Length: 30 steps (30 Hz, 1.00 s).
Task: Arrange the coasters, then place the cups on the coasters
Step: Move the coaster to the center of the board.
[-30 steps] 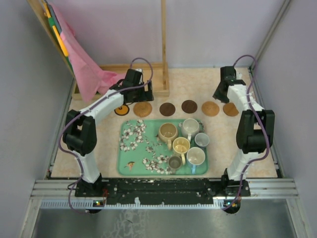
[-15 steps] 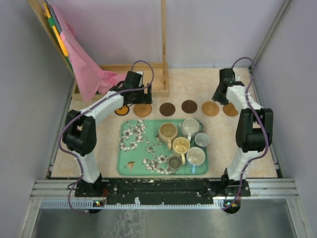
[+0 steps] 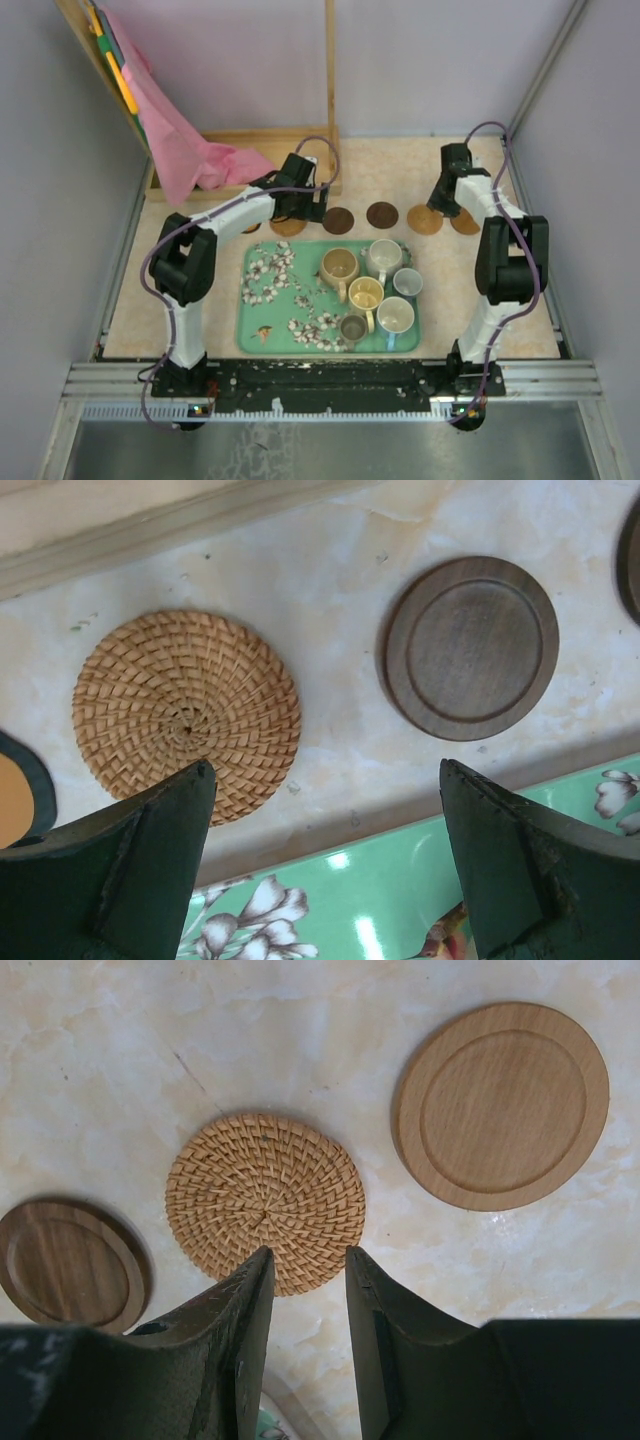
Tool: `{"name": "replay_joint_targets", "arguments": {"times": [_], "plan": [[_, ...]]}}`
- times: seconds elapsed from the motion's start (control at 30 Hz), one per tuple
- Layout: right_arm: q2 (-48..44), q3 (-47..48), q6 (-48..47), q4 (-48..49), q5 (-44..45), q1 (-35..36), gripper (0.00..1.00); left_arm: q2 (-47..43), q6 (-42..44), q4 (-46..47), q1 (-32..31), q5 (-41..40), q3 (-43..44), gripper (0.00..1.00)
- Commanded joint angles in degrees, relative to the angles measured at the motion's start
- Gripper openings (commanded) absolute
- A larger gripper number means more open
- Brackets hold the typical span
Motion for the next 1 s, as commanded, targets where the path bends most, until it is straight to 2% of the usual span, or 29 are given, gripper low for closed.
{"name": "replay_joint_targets", "arguments": {"times": [0.0, 0.3, 0.4, 0.6, 0.67, 0.97], "plan": [[0.0, 1.1, -0.4, 1.4, 0.2, 0.2, 0.36, 1.8, 3.2, 0.0, -1.8, -1.6, 4.2, 0.97], [-1.4, -0.7, 1.0, 1.2, -0.7, 0.7, 0.36, 6.1, 4.4, 1.6, -4.5, 1.2, 8.4, 0.92], [-1.7, -0.8, 1.2, 0.7, -0.5, 1.0, 0.36, 7.1, 5.3, 2.9, -5.5, 1.4, 9.0, 0.83], [-2.4, -0.9, 0.9, -0.3, 0.1, 1.1, 0.36, 8.5, 5.9, 4.8, -6.9, 1.9, 9.5, 0.8], [-2.7, -1.1, 0.9, -0.5, 0.1, 1.1, 0.36, 8.8, 6.0, 5.3, -7.3, 2.1, 9.5, 0.75], [-4.0, -2.3, 0.5, -1.0, 0.8, 1.1, 0.36, 10.9, 5.8, 7.9, -9.4, 2.0, 9.3, 0.68]]}}
